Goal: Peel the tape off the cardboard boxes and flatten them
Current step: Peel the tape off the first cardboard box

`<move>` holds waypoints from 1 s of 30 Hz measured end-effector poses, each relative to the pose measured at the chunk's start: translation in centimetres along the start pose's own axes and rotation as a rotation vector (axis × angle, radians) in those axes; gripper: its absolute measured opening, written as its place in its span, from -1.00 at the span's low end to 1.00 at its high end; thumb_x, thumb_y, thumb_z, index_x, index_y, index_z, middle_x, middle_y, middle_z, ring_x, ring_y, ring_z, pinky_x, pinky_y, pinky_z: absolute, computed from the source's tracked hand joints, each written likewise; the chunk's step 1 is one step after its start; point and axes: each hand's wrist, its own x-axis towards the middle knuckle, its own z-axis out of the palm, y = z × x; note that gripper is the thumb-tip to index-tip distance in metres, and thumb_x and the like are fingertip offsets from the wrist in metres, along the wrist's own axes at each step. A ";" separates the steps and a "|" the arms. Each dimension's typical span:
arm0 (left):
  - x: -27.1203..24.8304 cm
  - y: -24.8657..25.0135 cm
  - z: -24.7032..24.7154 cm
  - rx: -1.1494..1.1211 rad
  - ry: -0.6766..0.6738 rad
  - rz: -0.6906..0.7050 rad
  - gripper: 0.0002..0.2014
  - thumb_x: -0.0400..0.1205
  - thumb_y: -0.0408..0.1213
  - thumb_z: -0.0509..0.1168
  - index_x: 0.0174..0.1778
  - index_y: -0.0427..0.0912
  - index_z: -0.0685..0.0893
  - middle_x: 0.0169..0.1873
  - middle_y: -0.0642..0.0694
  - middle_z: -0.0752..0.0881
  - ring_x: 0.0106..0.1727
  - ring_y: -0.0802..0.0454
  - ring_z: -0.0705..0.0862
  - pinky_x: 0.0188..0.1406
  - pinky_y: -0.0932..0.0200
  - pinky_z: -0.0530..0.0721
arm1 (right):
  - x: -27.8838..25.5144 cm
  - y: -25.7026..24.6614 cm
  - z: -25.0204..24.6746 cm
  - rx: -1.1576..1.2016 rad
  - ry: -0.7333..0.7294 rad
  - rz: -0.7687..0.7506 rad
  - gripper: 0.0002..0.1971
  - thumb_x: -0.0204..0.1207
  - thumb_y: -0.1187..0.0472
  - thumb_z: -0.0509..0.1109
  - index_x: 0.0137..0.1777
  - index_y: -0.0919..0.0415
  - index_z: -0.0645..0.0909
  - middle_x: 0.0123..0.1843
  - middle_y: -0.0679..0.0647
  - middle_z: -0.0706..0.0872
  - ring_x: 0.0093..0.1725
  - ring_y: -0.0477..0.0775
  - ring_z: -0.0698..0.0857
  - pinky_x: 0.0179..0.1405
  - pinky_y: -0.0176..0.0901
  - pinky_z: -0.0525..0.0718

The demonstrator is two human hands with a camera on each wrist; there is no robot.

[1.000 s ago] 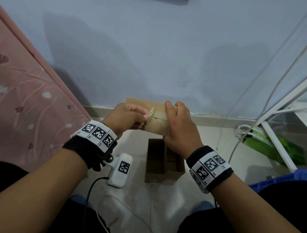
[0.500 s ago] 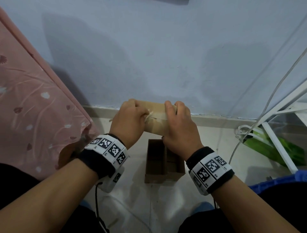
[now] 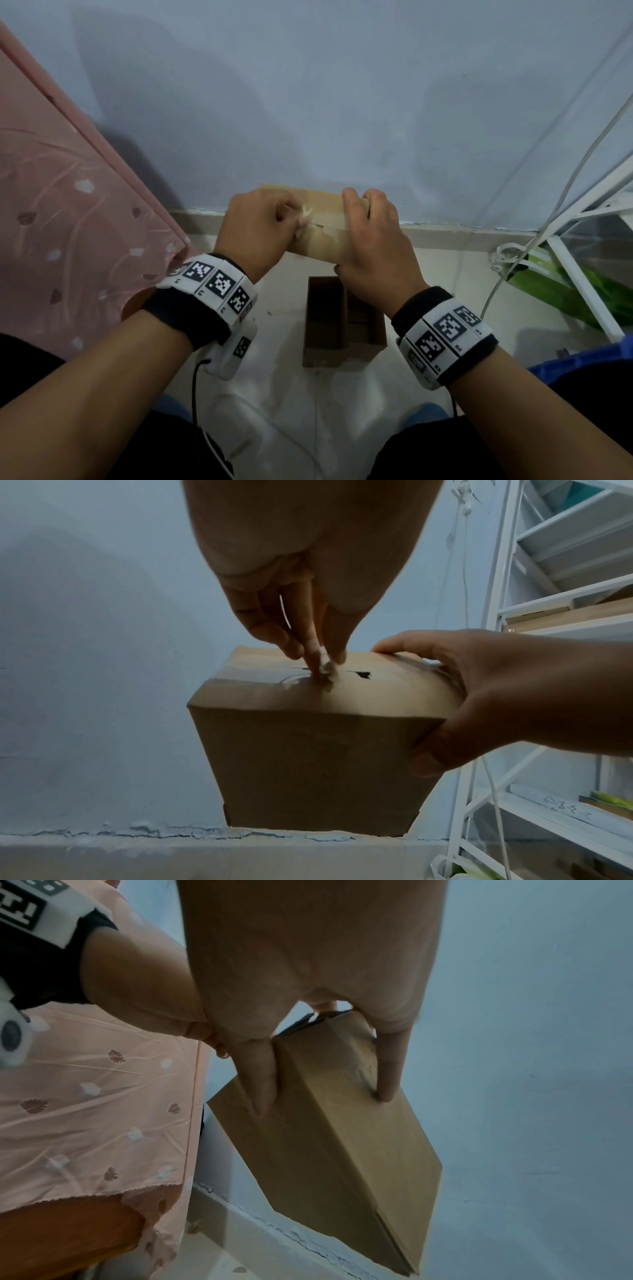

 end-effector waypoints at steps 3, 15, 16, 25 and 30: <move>0.2 -0.3 0.4 0.098 0.007 0.038 -0.92 0.57 -0.22 0.48 -0.23 -0.08 0.84 -0.17 -0.06 0.68 0.01 -0.11 0.65 0.00 0.11 0.49 | 0.3 0.0 0.1 0.010 0.027 -0.014 -0.08 0.23 0.26 0.51 0.66 0.17 0.26 0.47 0.23 0.37 0.43 0.33 0.43 -0.16 0.00 0.63; 0.2 -0.1 0.2 0.071 0.155 -0.222 -0.17 0.17 0.42 0.51 0.14 -0.09 0.46 0.21 -0.05 0.46 0.35 -0.11 0.44 0.34 -0.03 0.48 | 0.5 -0.2 -0.4 0.096 0.080 -0.023 -0.04 0.28 0.28 0.54 0.71 0.15 0.23 0.54 0.22 0.32 0.50 0.30 0.38 -0.06 0.00 0.62; 0.3 -0.3 0.0 0.055 0.150 -0.277 0.05 0.10 0.50 0.47 0.35 -0.13 0.40 0.38 -0.10 0.40 0.50 -0.11 0.36 0.51 -0.10 0.43 | 0.5 -0.2 -0.5 0.126 0.086 -0.024 -0.04 0.28 0.28 0.56 0.71 0.16 0.23 0.54 0.21 0.32 0.48 0.29 0.40 -0.03 -0.01 0.61; 0.7 -1.9 -0.7 -0.128 -0.015 -0.389 -0.17 0.21 0.48 0.54 0.18 -0.07 0.57 0.06 0.09 0.74 0.07 0.09 0.72 0.11 0.04 0.71 | 0.1 0.2 0.0 0.210 0.046 -0.006 0.05 0.22 0.33 0.64 0.70 0.18 0.19 0.54 0.21 0.28 0.46 0.29 0.41 0.18 -0.13 0.53; 0.8 -3.3 -0.8 -0.110 -0.014 -0.346 -0.37 0.30 0.45 0.43 -0.01 -0.02 0.72 -0.12 0.11 0.81 -0.05 0.06 0.78 0.07 -0.02 0.76 | -0.6 0.3 1.0 0.243 -0.011 0.025 0.08 0.22 0.29 0.68 0.70 0.19 0.16 0.54 0.21 0.26 0.46 0.32 0.43 0.34 0.04 0.61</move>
